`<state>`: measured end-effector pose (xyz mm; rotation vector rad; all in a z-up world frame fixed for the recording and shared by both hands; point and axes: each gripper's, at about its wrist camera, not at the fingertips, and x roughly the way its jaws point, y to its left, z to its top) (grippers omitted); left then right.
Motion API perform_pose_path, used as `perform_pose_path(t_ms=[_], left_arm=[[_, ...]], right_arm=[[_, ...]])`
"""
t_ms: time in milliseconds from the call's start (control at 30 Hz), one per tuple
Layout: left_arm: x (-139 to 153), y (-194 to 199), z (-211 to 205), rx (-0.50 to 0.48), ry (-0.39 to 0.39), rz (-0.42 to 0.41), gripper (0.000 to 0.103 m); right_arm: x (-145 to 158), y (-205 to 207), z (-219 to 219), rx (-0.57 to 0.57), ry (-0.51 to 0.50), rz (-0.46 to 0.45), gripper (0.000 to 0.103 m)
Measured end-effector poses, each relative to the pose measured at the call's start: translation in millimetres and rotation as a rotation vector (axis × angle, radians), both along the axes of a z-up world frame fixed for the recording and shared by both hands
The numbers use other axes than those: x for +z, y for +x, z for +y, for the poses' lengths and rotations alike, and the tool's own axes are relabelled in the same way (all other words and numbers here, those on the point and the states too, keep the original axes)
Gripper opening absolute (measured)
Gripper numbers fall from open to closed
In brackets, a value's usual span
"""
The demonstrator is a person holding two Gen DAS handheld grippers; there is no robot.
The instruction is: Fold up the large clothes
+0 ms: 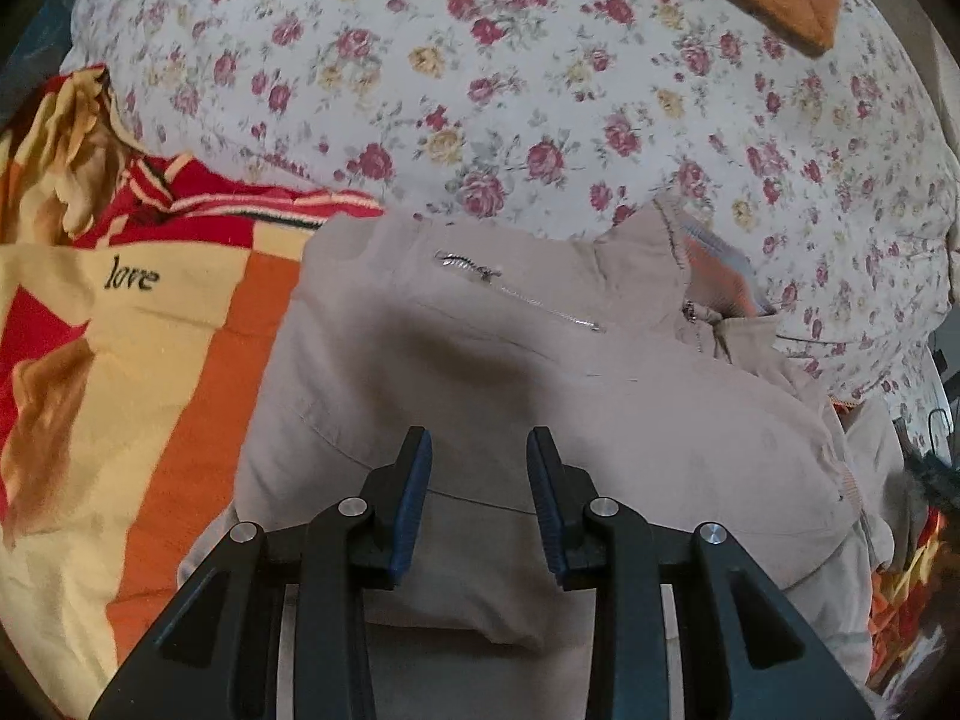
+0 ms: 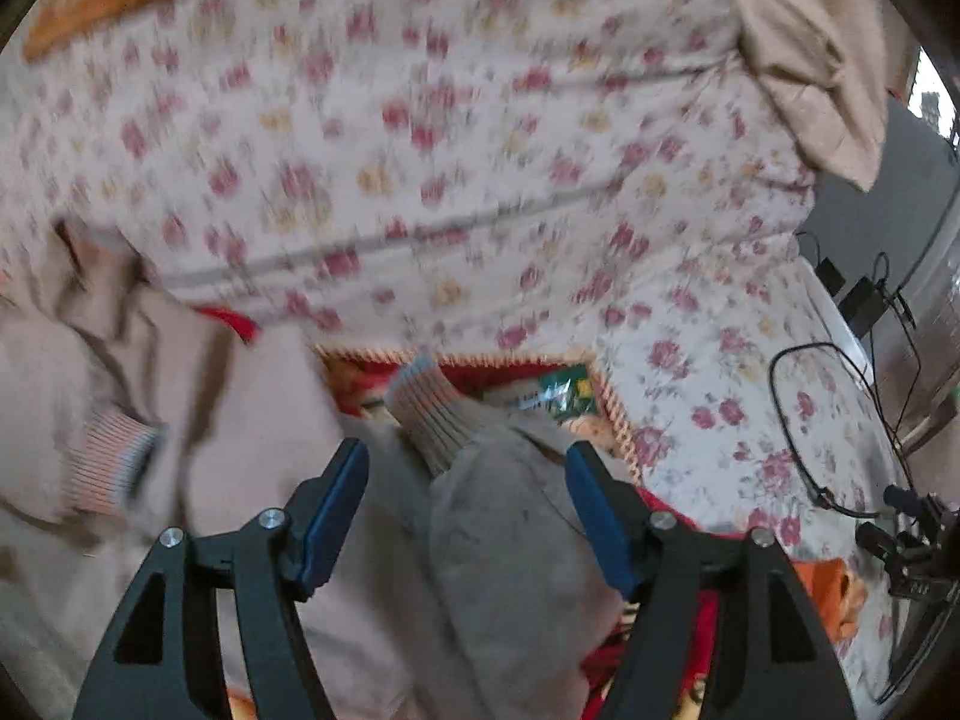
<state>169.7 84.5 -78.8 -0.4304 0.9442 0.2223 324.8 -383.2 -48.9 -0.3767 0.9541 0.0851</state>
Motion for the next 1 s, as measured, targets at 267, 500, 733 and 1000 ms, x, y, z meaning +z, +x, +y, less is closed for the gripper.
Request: perform_pose_path(t_ms=[267, 500, 733, 1000], left_arm=[[-7.8, -0.1, 15.4, 0.057, -0.046, 0.024, 0.026], [15.7, -26.1, 44.1, 0.175, -0.026, -0.064, 0.026], [45.0, -82.1, 75.9, 0.272, -0.009, -0.125, 0.026], [50.5, -135.1, 118.5, 0.466, -0.049, -0.167, 0.032]], right_arm=[[19.1, -10.3, -51.1, -0.239, 0.093, -0.104, 0.012], [159.3, -69.0, -105.0, -0.339, 0.246, -0.407, 0.012], [173.9, -81.1, -17.8, -0.157, 0.419, -0.399, 0.012], [107.7, -85.1, 158.9, 0.031, 0.525, -0.248, 0.012]])
